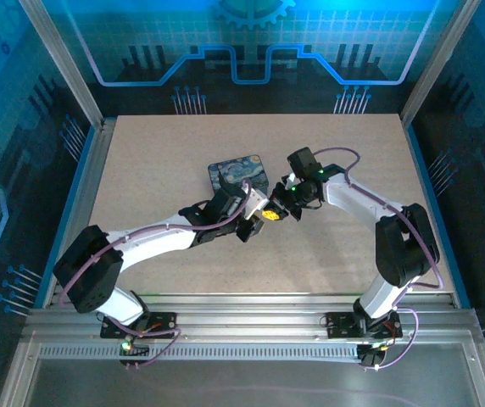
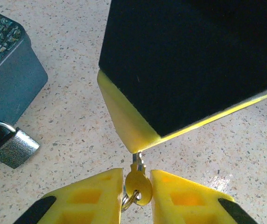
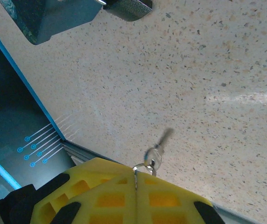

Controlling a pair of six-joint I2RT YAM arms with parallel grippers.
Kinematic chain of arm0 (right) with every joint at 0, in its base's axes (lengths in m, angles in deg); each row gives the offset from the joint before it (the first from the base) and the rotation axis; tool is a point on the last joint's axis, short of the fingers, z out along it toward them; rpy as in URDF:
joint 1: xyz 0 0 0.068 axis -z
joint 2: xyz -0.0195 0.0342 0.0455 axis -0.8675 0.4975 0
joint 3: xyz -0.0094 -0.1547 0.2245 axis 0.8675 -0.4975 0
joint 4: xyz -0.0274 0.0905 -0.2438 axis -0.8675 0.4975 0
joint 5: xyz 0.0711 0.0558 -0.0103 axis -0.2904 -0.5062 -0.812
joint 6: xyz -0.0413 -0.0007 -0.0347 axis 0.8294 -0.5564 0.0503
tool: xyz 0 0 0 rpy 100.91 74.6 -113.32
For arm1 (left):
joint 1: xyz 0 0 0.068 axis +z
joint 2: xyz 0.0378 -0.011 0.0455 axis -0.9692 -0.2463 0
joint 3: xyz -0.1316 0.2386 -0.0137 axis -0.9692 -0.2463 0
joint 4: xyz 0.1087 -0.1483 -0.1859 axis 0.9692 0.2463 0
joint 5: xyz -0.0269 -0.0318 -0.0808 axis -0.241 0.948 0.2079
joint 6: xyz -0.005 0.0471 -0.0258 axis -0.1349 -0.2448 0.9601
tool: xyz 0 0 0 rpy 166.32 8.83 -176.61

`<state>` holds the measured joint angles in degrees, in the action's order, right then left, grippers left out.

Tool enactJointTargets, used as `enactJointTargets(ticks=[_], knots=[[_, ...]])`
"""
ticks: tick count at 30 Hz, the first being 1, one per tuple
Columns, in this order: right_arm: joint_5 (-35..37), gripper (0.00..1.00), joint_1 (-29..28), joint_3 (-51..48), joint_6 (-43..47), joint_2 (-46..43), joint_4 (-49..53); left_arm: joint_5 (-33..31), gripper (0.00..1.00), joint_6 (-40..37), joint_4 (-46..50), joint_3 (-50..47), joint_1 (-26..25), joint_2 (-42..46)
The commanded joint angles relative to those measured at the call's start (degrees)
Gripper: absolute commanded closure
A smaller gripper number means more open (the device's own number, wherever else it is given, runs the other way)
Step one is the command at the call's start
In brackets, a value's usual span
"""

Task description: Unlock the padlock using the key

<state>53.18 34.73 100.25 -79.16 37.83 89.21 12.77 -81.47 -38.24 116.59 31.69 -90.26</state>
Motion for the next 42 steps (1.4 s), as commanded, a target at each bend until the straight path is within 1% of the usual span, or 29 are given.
enactJointTargets(ticks=[1,6,9,16,19,22,25,27,28,30,32,35,38,42], knots=[[-1.0,1.0,-0.6,2.4,0.2,0.4,2.7,-1.4,0.79,-1.2,-0.4,1.8,-0.8,-1.0],[-1.5,1.0,-1.1,1.9,0.0,0.3,2.1,-1.2,0.9,-1.5,-0.4,1.9,-0.8,-1.5],[-1.6,1.0,-1.5,2.0,0.3,0.3,2.1,-1.4,1.0,-1.5,-0.5,1.5,-0.8,-1.7],[-2.0,0.99,-1.5,2.2,1.8,0.1,2.0,-1.5,1.0,0.1,-3.5,-0.7,-0.6,-1.8],[-1.0,0.84,-1.2,3.4,4.1,0.0,3.6,0.1,1.0,2.1,-5.6,-1.8,0.4,-2.0],[0.9,0.74,-0.9,4.7,7.3,-0.9,5.6,3.7,1.0,5.1,-8.9,-4.2,2.8,-1.6],[2.9,0.69,-0.4,4.1,10.0,-2.5,5.2,8.1,1.0,8.3,-12.6,-6.6,5.7,-0.7],[3.6,0.67,-0.1,2.5,11.9,-3.8,3.1,11.1,1.0,10.0,-14.7,-8.0,7.3,0.3],[3.5,0.68,-0.1,1.3,13.1,-4.6,1.0,12.8,1.0,11.0,-15.9,-8.7,8.3,0.7],[0.3,0.7,-0.1,-3.1,14.8,-6.4,-8.1,16.5,1.0,13.3,-18.7,-10.2,10.2,1.7],[-3.0,0.71,-0.2,-10.0,14.2,-8.8,-22.0,19.8,1.0,16.0,-22.4,-12.0,12.4,2.7],[-4.1,0.71,0.0,-18.6,12.8,-11.4,-39.9,24.6,1.0,20.1,-27.0,-14.3,14.9,4.1],[-5.8,0.72,0.6,-25.4,11.4,-12.0,-55.3,27.6,1.0,21.3,-28.2,-15.2,16.0,5.6],[-8.6,0.75,0.3,-27.5,12.9,-11.5,-64.8,29.6,1.0,22.2,-28.7,-15.4,16.3,6.8]])
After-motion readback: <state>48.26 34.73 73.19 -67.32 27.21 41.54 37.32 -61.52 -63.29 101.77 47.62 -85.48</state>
